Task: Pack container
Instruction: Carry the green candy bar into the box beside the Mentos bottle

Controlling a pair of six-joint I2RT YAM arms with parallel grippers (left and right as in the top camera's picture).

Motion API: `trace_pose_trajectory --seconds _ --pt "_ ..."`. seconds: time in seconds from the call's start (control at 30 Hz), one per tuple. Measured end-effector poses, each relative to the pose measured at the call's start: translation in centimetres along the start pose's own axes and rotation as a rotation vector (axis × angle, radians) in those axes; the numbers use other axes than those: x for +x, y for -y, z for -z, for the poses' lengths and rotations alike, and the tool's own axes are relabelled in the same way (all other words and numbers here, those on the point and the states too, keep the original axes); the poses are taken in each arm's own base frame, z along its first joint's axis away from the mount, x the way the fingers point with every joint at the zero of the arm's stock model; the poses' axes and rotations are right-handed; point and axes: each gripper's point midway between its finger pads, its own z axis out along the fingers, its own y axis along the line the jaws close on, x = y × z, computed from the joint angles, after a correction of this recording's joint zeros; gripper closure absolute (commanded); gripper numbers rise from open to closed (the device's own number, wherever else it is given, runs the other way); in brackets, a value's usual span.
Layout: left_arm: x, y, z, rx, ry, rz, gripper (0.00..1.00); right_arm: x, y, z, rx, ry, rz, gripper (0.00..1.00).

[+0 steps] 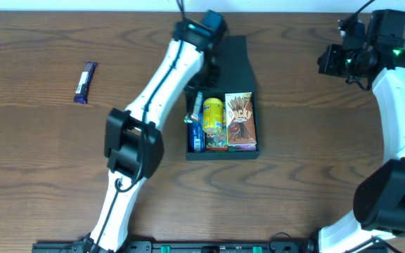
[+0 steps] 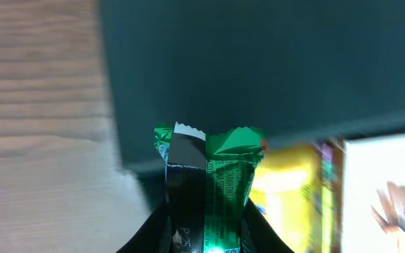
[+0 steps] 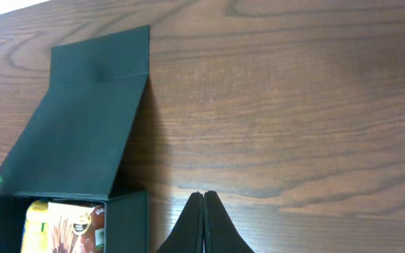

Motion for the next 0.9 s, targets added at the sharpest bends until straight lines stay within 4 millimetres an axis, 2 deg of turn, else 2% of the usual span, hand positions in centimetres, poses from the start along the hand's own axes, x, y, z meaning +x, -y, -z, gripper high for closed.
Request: trace_pose_trajectory --seconds 0.13,0.23,0.3,0.43,0.53,0.8,0.83,0.9 --pt "1.2 0.9 2.4 0.006 0.012 -0.017 0.94 -0.1 0.0 0.0 0.0 0.004 0.006 0.99" --pt "2.1 0.5 3.3 0.015 0.052 -0.016 0.94 0.2 0.0 0.0 -0.001 -0.006 0.002 0.99" --pt "3.1 0.1 2.9 0.017 0.058 -0.012 0.94 0.4 0.0 0.0 0.0 -0.016 -0.001 0.99" --pt "5.6 -0.8 0.5 -0.002 0.002 0.019 0.94 0.8 0.0 0.0 0.0 -0.033 -0.007 0.98" --pt "5.7 -0.8 -0.2 -0.004 -0.002 0.064 0.94 0.9 0.0 0.0 0.0 -0.037 -0.008 0.99" --pt "5.2 0.0 -0.3 0.01 0.026 0.193 0.94 1.1 0.0 0.0 0.0 -0.043 -0.009 0.98" --pt "5.2 0.2 -0.3 0.009 0.029 0.196 0.89 1.1 0.0 0.0 0.0 -0.045 -0.01 0.98" --pt "5.3 0.6 -0.3 0.01 0.031 0.197 0.48 1.3 0.0 0.0 0.001 -0.05 -0.012 0.99"
